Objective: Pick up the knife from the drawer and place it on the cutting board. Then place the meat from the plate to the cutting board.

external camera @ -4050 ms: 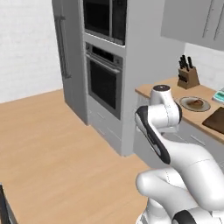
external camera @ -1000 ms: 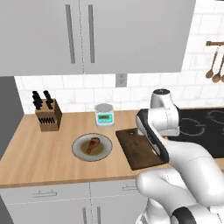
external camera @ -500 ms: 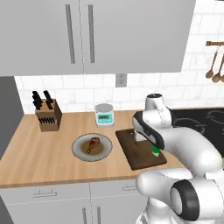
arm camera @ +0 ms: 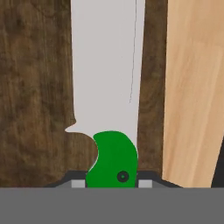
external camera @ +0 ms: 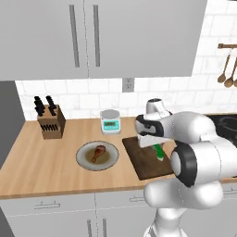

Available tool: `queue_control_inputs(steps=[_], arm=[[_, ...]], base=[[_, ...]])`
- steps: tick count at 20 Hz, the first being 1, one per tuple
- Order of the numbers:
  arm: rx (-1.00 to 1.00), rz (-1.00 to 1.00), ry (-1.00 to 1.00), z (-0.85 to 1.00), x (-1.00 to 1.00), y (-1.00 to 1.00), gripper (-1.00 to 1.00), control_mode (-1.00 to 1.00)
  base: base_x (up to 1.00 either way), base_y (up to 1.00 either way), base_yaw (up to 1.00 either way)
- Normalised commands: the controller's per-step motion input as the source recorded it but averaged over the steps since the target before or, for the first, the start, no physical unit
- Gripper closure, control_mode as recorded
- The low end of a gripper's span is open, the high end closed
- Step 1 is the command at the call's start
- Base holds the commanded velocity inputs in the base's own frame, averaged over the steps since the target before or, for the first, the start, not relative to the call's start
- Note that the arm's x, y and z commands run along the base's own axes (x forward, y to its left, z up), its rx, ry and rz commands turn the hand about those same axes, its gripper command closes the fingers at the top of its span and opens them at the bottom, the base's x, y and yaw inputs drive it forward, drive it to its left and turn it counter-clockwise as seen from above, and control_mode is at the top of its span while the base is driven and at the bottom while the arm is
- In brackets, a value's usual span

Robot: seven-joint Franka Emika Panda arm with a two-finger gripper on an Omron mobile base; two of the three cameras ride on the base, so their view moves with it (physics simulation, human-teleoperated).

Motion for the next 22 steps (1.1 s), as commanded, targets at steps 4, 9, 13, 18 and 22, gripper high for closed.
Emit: queue_control_inputs(steps=[4, 9, 13, 18, 22], arm=[[0.0, 0.0, 0.03, -0.43, 0.01, 0.0, 1.0, -1.0], [0.0, 0.0, 0.01, -0.32, -0.17, -0.01, 1.0, -1.0], [0.0, 0.0, 0.06, -0.3, 0.0, -0.21, 1.0, -1.0], [0.0, 0.0, 0.06, -0.35, 0.07, -0.16, 1.0, -1.0], [0.0, 0.0, 0.0, -0.32, 0.48, 0.0, 1.0, -1.0]], base=[[0.0, 0.0, 0.0], [0.0, 0.0, 0.0], [0.0, 0.0, 0.0], [0.0, 0.0, 0.0], [0.0, 0.0, 0.0]])
